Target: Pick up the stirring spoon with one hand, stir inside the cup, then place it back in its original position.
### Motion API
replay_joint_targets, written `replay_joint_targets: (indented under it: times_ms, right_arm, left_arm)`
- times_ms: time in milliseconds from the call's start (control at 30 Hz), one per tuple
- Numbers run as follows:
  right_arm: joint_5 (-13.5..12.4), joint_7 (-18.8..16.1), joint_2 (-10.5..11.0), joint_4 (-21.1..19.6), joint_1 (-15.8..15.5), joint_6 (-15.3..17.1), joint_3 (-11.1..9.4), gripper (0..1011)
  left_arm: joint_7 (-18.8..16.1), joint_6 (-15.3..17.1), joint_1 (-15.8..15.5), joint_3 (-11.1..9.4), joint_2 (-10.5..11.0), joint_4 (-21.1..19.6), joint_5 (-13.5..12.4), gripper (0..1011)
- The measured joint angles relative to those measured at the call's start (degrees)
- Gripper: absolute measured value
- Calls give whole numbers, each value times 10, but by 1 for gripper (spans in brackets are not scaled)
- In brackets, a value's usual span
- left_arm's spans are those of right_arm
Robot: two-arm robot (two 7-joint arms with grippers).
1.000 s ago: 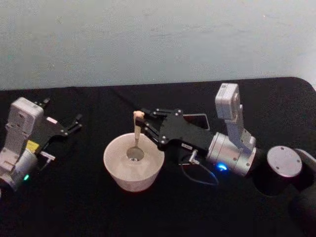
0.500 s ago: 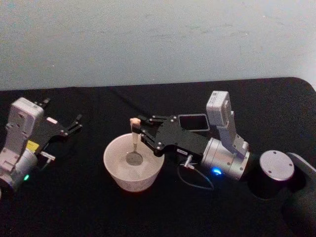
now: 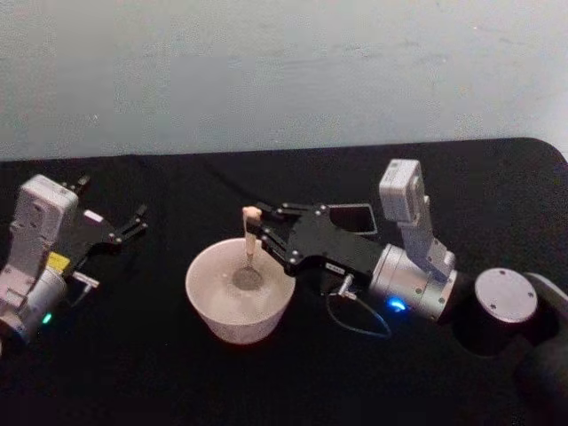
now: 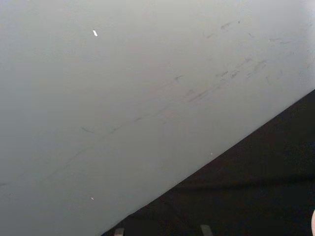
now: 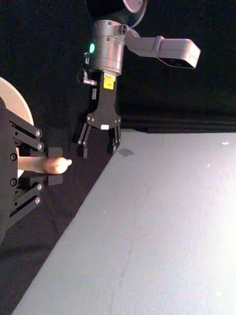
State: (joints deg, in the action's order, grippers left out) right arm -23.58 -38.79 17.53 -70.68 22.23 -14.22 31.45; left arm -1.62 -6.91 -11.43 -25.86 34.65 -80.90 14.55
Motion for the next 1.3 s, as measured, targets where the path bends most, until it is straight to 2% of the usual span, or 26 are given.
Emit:
replay_joint_targets:
  times_ms: [467,867,1100,1300]
  right_arm:
    - [-14,2,13,-30,-13,7,-12,203]
    - [-33,-13,51,-89,-45,18,-18,203]
    - [-41,-27,63,-112,-57,21,-7,203]
    - [-37,-28,51,-100,-47,22,9,203]
  left_arm:
    - [0,0,0,0,0,0,0,1001]
    - [0,0,0,0,0,0,0,1001]
    - [0,0,0,0,0,0,0,1001]
    - [0,0,0,0,0,0,0,1001]
